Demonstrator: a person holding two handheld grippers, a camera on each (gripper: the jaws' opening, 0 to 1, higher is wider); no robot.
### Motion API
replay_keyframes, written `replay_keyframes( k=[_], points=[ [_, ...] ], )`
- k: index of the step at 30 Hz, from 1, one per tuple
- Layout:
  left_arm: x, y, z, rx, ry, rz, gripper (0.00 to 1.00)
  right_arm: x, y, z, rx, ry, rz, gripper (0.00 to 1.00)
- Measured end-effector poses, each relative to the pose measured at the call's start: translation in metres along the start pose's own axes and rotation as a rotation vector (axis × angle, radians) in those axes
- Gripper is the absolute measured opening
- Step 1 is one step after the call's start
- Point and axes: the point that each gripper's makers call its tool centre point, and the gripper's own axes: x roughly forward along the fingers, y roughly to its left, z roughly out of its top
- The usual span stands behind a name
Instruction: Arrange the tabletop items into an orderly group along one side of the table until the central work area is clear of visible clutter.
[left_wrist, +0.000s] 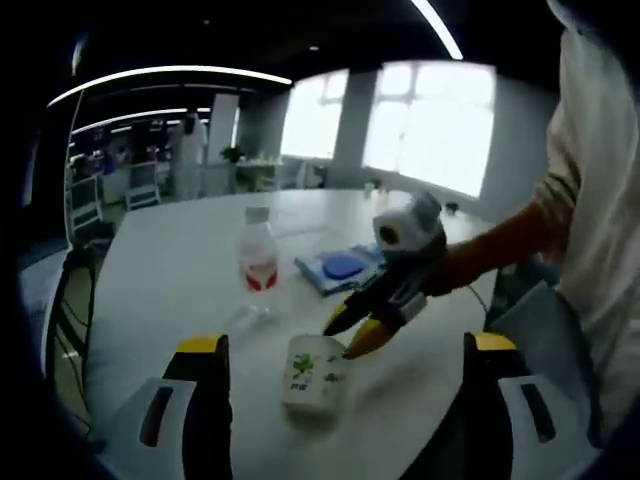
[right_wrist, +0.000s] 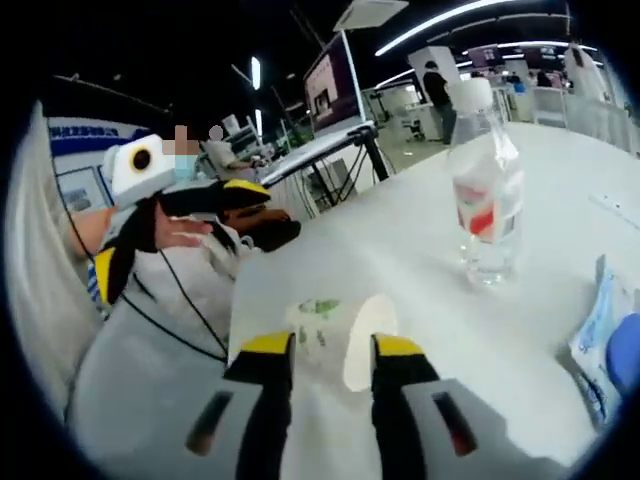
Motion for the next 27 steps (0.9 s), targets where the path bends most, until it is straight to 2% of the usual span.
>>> replay_keyframes(
  k=[4, 9, 14, 20, 27],
  points=[
    [0.000, -0.001, -0.001, -0.004, 0.004, 0.008, 0.92, 0.003, -0.002, -0.002, 0.032, 0.005, 0.024, 0.17],
    [-0.002, -0.001, -0.004, -0.010, 0.007, 0.013, 0.90, 0.003, -0.001, -0.001, 0.026, 0.012, 0.040, 0.06],
    [-0.002, 0.002, -0.007, -0.013, 0.009, 0.013, 0.89, 0.003, 0.003, 0.001, 0.028, 0.017, 0.059, 0.01],
    [0.001, -0.001, -0.005, -0.008, 0.009, 0.003, 0.88, 0.000, 0.011, 0.002, 0.019, 0.027, 0.086, 0.00],
    [0.006, -0.005, -0.003, 0.006, 0.006, -0.015, 0.87, -0.016, 0.017, 0.005, 0.037, 0.010, 0.087, 0.00]
  ],
)
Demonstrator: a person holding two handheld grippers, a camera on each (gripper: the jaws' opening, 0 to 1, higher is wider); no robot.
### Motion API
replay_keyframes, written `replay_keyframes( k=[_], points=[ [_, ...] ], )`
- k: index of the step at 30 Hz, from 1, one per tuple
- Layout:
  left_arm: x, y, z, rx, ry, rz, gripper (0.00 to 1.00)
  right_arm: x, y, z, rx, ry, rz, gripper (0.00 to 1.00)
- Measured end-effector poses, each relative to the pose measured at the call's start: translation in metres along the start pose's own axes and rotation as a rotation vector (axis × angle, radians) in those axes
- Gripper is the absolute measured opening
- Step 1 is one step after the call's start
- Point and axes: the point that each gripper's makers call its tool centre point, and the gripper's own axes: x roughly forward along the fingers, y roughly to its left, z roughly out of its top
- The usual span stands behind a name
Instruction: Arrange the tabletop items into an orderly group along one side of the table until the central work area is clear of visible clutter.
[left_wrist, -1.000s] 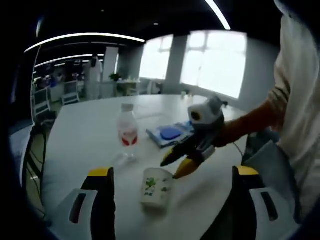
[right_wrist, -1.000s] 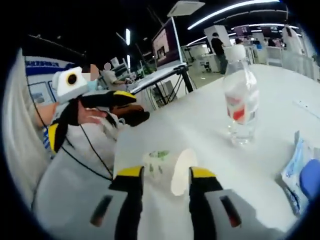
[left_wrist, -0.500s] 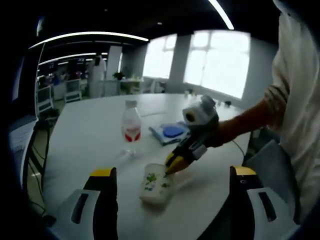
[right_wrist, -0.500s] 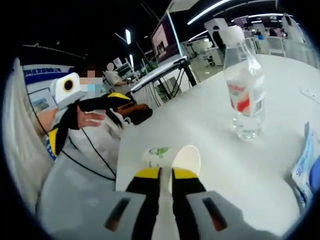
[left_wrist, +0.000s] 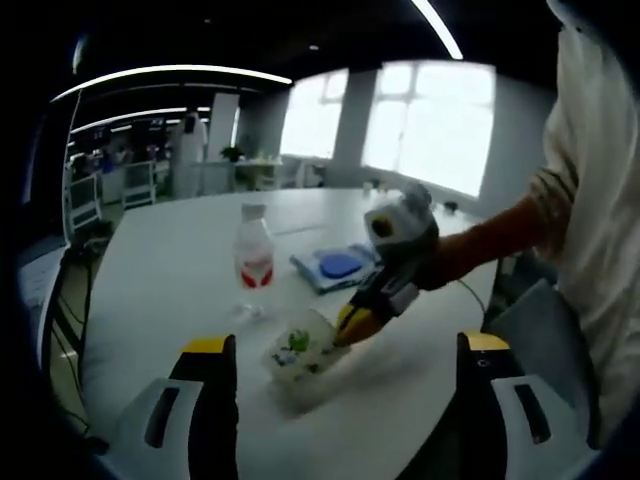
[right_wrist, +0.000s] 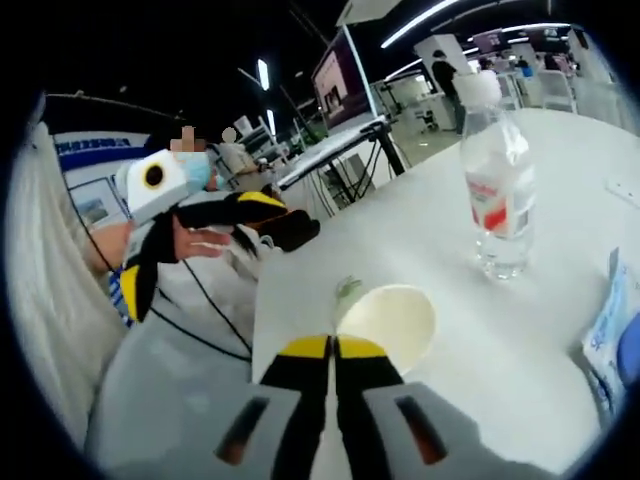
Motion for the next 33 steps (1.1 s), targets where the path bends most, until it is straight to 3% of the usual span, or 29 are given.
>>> replay_keyframes(
  k=[4, 10, 14, 19, 23, 24, 28, 30, 33],
  points=[
    [0.004, -0.002, 0.004, 0.009, -0.009, -0.013, 0.86, -0.016, 0.003, 0.003, 0.004, -0.011, -0.012, 0.00],
    [0.013, -0.007, 0.011, 0.023, -0.028, -0.036, 0.87, -0.058, 0.011, 0.014, -0.039, -0.020, -0.040, 0.00],
    [0.019, -0.011, 0.012, 0.030, -0.031, -0.051, 0.87, -0.090, 0.003, 0.031, -0.089, -0.028, -0.108, 0.00],
    [0.024, -0.016, 0.015, 0.025, -0.042, -0.067, 0.87, -0.117, -0.016, 0.052, -0.193, 0.017, -0.208, 0.00],
    [0.028, -0.019, 0.016, 0.025, -0.048, -0.076, 0.85, -0.129, -0.023, 0.069, -0.296, 0.077, -0.258, 0.00],
    [0.030, -0.019, 0.016, 0.025, -0.048, -0.078, 0.84, -0.132, -0.031, 0.073, -0.348, 0.117, -0.299, 0.00],
    [0.032, -0.020, 0.017, 0.023, -0.059, -0.075, 0.87, -0.136, -0.046, 0.077, -0.495, 0.254, -0.356, 0.00],
    [0.033, -0.020, 0.016, 0.023, -0.058, -0.073, 0.87, -0.134, -0.050, 0.078, -0.531, 0.284, -0.341, 0.00],
    [0.034, -0.021, 0.013, 0.014, -0.054, -0.070, 0.85, -0.133, -0.065, 0.076, -0.642, 0.401, -0.370, 0.00]
  ],
)
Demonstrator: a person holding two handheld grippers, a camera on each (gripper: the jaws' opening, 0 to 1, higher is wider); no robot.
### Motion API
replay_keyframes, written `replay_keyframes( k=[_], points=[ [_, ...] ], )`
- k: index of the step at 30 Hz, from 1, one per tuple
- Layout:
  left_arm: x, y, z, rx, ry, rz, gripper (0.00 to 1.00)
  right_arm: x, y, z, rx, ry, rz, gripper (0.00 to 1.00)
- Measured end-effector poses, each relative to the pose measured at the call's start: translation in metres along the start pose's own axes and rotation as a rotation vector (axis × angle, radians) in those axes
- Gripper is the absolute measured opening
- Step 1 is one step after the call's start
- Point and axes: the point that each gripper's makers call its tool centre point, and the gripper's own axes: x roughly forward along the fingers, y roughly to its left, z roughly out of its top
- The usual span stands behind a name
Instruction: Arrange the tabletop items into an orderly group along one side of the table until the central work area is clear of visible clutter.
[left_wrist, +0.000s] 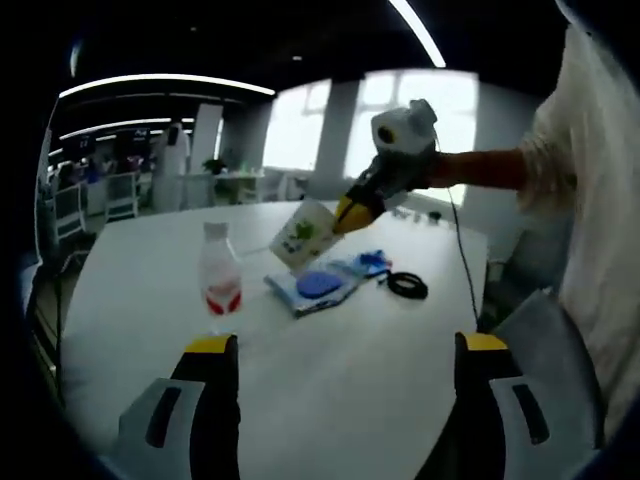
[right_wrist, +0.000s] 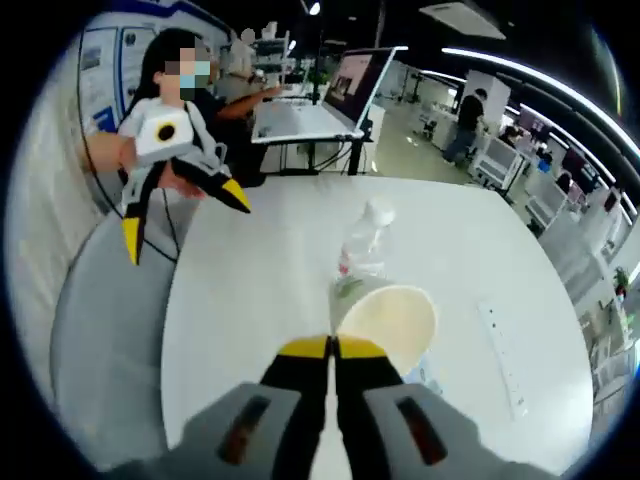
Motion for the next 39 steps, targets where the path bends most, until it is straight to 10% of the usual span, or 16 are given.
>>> replay_keyframes(
  k=[21, 39],
  points=[
    [-0.001, 0.004, -0.011, -0.043, 0.004, 0.025, 0.82, 0.068, -0.020, -0.023, -0.516, 0.317, 0.146, 0.00],
    [0.000, 0.000, -0.019, -0.081, 0.014, 0.022, 0.77, 0.095, -0.020, -0.037, -0.721, 0.424, 0.230, 0.00]
  ],
)
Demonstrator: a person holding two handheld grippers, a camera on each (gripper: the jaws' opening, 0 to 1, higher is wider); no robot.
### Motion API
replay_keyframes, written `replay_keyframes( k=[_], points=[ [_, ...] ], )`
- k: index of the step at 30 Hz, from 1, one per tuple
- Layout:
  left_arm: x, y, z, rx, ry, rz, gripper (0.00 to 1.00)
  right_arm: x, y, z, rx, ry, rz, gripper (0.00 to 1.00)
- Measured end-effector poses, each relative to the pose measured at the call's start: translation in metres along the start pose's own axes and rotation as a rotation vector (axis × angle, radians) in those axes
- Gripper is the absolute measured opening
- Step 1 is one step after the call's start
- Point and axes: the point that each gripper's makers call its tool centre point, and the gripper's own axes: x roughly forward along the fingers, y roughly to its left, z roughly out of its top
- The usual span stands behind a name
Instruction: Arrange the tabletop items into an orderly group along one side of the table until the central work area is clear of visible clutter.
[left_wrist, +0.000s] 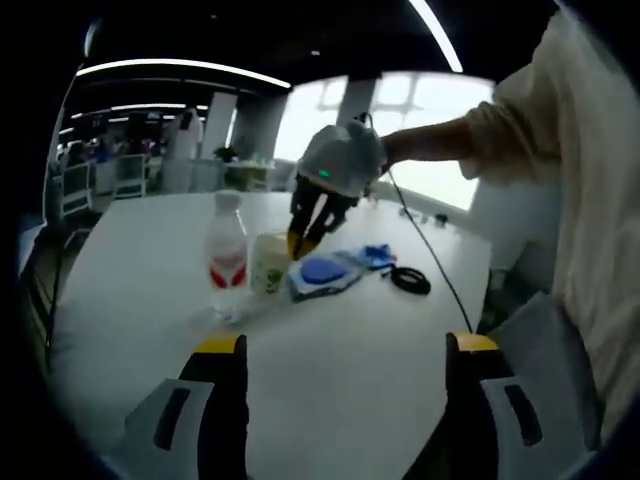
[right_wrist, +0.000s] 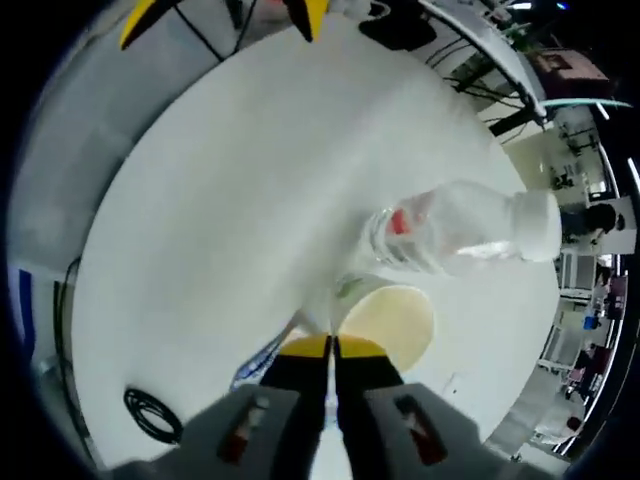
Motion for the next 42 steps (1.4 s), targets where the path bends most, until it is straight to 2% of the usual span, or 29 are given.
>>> replay_keyframes(
  k=[16, 26, 36, 39, 42],
  points=[
    [0.001, 0.003, -0.002, -0.016, 0.006, -0.002, 0.73, 0.010, 0.001, 0.002, -0.090, 0.041, 0.055, 0.00],
    [0.002, 0.002, -0.002, -0.015, -0.001, -0.008, 0.71, 0.012, 0.002, 0.000, -0.087, 0.053, 0.061, 0.00],
    [0.001, 0.002, -0.004, -0.016, -0.003, -0.009, 0.70, 0.012, 0.003, 0.003, -0.068, 0.033, 0.069, 0.00],
    [0.001, 0.002, -0.004, -0.017, -0.003, -0.008, 0.70, 0.011, 0.002, 0.004, -0.062, 0.028, 0.065, 0.05],
    [0.002, 0.002, -0.004, -0.015, -0.003, -0.010, 0.69, 0.011, 0.002, 0.004, -0.064, 0.031, 0.060, 0.05]
  ],
)
